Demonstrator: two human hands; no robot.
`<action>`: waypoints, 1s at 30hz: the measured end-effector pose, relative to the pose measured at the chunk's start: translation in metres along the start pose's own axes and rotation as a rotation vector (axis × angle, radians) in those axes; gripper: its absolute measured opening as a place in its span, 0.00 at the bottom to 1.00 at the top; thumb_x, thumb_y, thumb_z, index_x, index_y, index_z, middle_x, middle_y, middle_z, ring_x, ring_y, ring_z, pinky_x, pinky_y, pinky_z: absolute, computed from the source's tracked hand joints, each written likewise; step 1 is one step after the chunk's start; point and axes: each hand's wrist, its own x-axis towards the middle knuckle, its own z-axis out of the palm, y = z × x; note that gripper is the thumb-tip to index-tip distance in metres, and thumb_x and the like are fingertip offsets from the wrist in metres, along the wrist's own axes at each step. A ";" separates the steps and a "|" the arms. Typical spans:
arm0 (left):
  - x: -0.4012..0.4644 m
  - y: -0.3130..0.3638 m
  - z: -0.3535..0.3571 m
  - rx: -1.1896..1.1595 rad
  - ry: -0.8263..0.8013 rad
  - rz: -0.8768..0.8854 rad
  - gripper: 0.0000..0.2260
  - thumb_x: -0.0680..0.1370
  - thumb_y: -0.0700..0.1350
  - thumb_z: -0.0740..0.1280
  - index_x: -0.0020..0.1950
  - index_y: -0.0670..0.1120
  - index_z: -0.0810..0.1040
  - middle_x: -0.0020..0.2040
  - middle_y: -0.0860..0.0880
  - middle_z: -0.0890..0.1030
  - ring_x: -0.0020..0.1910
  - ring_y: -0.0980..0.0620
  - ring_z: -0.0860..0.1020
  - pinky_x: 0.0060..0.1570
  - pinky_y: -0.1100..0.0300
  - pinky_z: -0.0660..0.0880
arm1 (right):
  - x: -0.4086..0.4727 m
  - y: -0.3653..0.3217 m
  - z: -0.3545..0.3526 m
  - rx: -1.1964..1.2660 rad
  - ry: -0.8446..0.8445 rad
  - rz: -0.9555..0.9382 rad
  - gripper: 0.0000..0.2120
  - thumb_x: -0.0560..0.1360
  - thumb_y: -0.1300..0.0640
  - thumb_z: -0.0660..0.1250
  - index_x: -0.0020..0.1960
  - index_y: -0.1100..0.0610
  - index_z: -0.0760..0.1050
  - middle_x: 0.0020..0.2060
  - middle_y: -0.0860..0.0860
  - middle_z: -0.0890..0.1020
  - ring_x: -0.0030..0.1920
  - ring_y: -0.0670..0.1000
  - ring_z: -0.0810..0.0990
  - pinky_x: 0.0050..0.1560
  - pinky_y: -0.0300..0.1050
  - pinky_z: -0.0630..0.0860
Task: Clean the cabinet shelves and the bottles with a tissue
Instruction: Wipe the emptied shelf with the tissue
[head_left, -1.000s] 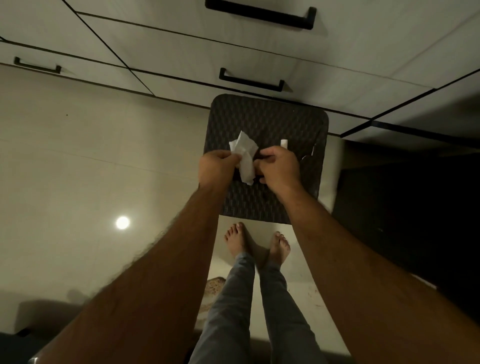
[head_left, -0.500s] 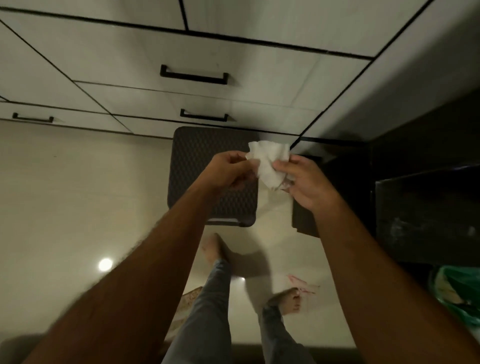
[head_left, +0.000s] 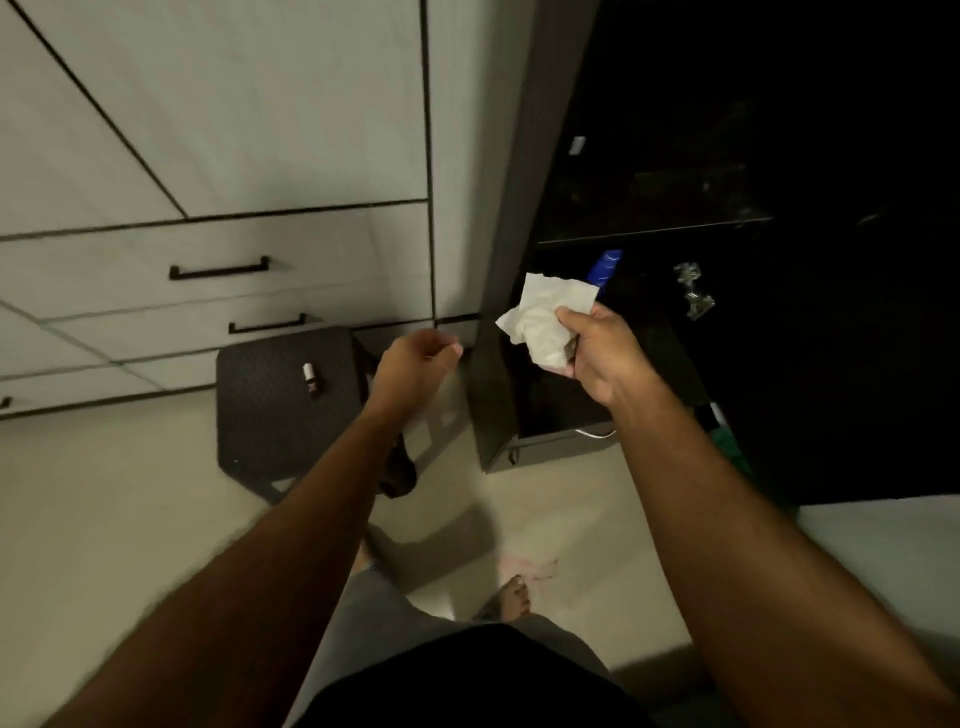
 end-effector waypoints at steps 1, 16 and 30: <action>-0.001 0.013 0.008 0.014 0.005 0.029 0.06 0.76 0.53 0.68 0.49 0.54 0.81 0.43 0.56 0.83 0.45 0.53 0.82 0.46 0.56 0.76 | -0.006 -0.006 -0.013 0.026 0.021 -0.011 0.15 0.80 0.62 0.62 0.65 0.54 0.73 0.58 0.55 0.81 0.54 0.56 0.82 0.44 0.55 0.80; 0.019 0.120 0.080 0.240 -0.134 0.288 0.12 0.79 0.50 0.66 0.62 0.51 0.77 0.55 0.54 0.81 0.52 0.59 0.78 0.53 0.60 0.75 | -0.012 -0.064 -0.120 0.228 0.216 -0.210 0.17 0.74 0.69 0.68 0.61 0.59 0.77 0.51 0.57 0.84 0.46 0.55 0.85 0.43 0.50 0.81; 0.071 0.181 0.109 0.386 -0.073 0.453 0.12 0.77 0.49 0.69 0.61 0.52 0.79 0.55 0.49 0.81 0.55 0.51 0.79 0.57 0.57 0.74 | 0.061 -0.133 -0.160 -0.705 0.665 -0.591 0.09 0.78 0.63 0.63 0.54 0.55 0.79 0.40 0.46 0.80 0.40 0.44 0.80 0.34 0.28 0.71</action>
